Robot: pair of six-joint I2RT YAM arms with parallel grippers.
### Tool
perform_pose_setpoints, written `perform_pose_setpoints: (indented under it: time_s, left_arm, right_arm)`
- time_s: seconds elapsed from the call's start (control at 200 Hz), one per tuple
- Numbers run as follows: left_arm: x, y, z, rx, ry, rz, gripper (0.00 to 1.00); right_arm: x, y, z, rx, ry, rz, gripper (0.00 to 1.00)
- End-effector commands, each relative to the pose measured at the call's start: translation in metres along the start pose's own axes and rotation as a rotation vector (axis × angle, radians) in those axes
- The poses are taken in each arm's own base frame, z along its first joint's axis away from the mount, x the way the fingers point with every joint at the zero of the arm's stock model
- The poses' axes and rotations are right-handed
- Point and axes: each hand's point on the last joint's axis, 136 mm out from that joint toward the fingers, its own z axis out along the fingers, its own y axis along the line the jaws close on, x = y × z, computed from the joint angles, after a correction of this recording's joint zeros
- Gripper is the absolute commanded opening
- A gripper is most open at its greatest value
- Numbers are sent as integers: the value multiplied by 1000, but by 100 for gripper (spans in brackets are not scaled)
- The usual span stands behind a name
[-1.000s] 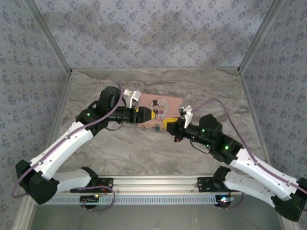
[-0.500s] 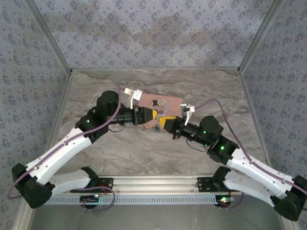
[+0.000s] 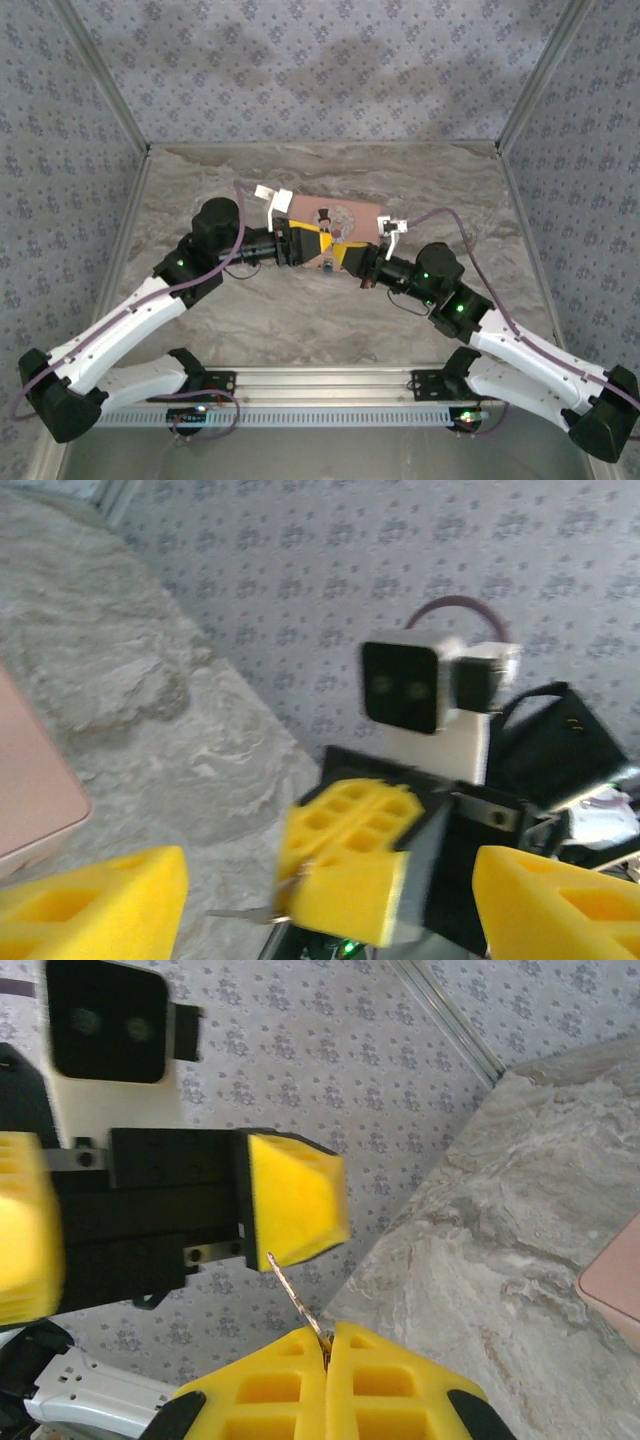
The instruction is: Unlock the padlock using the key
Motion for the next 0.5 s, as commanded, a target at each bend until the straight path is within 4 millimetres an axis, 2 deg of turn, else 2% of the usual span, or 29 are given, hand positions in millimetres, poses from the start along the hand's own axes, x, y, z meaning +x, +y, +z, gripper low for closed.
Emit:
perform_pose_setpoints:
  time_s: [0.0,0.125,0.235,0.37,0.495]
  left_arm:
    - [-8,-21,-4,76,-28,53,81]
    - [-4,-19,0,72,-11,45,72]
    - [-2,-17,3,68,2,46,70]
    - [1,-20,6,83,13,52,49]
    - [4,-25,9,106,31,59,35]
  right_arm:
    - [-3,2,0,-16,-14,21,0]
    - [-2,4,1,-36,-8,27,0]
    - [-3,8,1,-61,-15,36,0]
    - [-3,11,1,-85,-19,51,0]
    - [-4,13,2,-96,-20,61,0]
